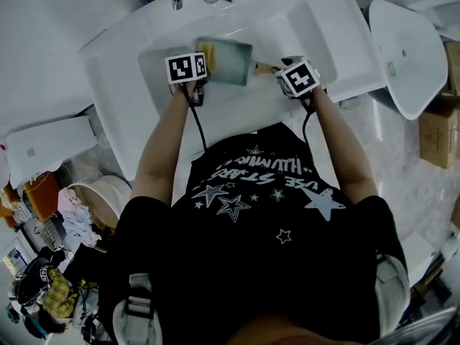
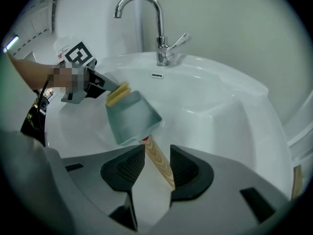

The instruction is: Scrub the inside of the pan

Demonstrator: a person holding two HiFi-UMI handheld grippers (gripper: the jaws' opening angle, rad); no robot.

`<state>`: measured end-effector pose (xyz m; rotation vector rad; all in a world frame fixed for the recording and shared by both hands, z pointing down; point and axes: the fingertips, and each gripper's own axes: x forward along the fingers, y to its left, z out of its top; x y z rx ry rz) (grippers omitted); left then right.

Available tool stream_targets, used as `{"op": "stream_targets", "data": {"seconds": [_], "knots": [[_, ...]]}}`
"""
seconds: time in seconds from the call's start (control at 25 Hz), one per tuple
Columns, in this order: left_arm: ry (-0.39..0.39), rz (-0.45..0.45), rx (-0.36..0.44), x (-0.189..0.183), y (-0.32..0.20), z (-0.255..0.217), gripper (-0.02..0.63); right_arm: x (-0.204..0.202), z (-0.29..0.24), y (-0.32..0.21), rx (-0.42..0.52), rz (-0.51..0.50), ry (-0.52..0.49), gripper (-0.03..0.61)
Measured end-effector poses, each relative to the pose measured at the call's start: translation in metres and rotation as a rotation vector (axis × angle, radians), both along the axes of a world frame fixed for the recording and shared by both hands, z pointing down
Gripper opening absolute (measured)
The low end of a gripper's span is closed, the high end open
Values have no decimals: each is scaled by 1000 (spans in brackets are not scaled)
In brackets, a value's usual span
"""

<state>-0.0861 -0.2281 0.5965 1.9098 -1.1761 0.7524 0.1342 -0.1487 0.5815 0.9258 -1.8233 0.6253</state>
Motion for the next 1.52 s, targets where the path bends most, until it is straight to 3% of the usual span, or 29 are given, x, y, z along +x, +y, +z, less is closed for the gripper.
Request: {"op": "stream_targets", "data": {"seconds": [0.24, 0.56, 0.88, 1.12, 1.52], "knots": [[90, 55, 12, -5, 16, -7, 43, -8, -26, 5, 141, 168, -66, 129], [219, 117, 45, 0, 36, -35, 43, -7, -53, 27, 270, 359, -107, 18], [260, 143, 80, 11, 45, -53, 43, -15, -63, 30, 327, 407, -195, 6], [273, 140, 89, 21, 64, -61, 43, -17, -70, 48, 342, 328, -158, 6], [279, 100, 125, 25, 97, -85, 43, -13, -81, 76, 357, 329, -225, 6]]}}
